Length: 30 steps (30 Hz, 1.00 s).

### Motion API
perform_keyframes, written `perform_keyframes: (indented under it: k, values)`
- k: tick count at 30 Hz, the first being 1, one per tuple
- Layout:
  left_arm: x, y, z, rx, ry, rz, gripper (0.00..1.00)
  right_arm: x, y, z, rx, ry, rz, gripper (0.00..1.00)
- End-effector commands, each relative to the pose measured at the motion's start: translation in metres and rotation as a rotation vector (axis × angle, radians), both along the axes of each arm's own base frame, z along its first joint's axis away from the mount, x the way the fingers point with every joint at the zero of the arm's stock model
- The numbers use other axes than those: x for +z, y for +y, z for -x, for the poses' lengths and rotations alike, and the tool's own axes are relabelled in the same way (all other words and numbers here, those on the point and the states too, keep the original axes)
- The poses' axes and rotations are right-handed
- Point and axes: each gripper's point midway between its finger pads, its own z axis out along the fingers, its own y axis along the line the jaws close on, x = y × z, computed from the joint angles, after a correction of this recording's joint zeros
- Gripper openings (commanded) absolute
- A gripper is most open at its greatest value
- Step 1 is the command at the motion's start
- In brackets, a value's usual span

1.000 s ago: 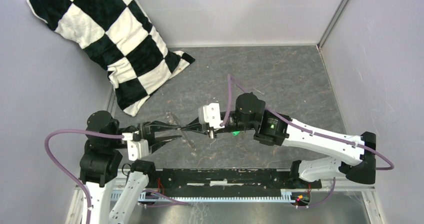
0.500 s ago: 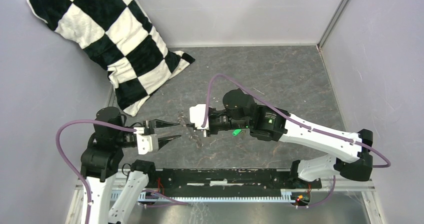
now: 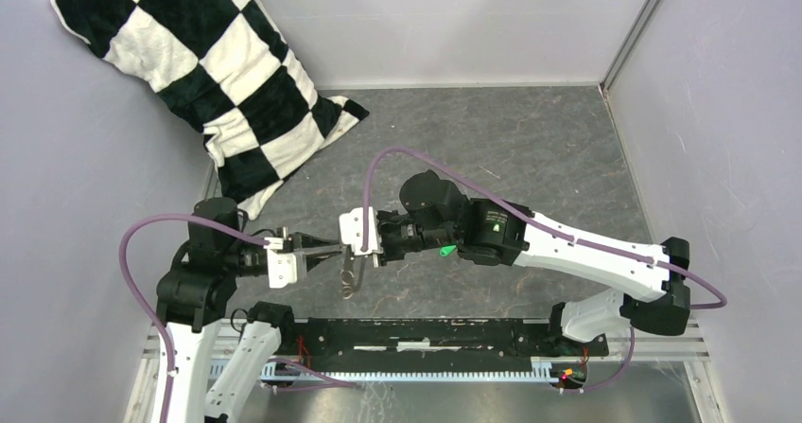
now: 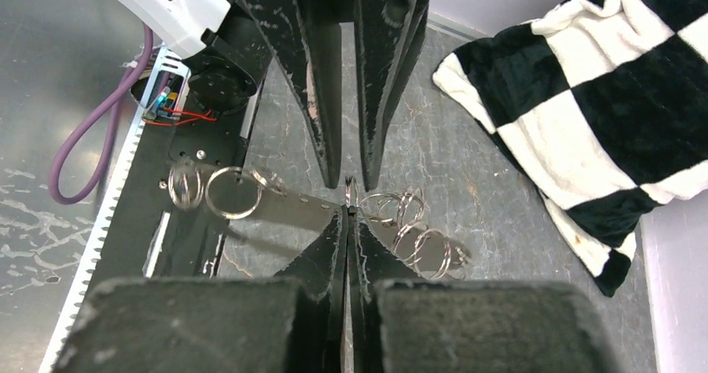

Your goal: Put the keys on the keyring

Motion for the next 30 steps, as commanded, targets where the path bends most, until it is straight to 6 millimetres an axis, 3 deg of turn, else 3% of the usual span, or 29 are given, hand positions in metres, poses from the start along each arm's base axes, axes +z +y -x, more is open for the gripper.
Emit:
perform_keyframes:
  k: [1,12,18,24,30]
  values:
    - [-0.015,0.003,0.013,-0.062,-0.026,-0.072,0.27,0.027,0.009,0.003,0.012,-0.026,-0.053,0.01]
    - [-0.019,0.007,0.016,-0.078,-0.051,-0.115,0.30,0.019,0.015,0.007,0.032,-0.020,-0.025,0.01]
    - [-0.024,0.012,0.015,-0.048,-0.067,-0.147,0.41,0.016,0.015,0.006,0.026,-0.022,-0.016,0.01]
    - [-0.014,0.011,0.015,-0.035,-0.129,-0.124,0.45,0.012,0.017,0.005,0.020,-0.010,-0.017,0.01]
    - [-0.008,0.009,0.009,-0.015,-0.136,-0.097,0.43,0.011,0.018,0.006,0.026,-0.006,-0.017,0.01]
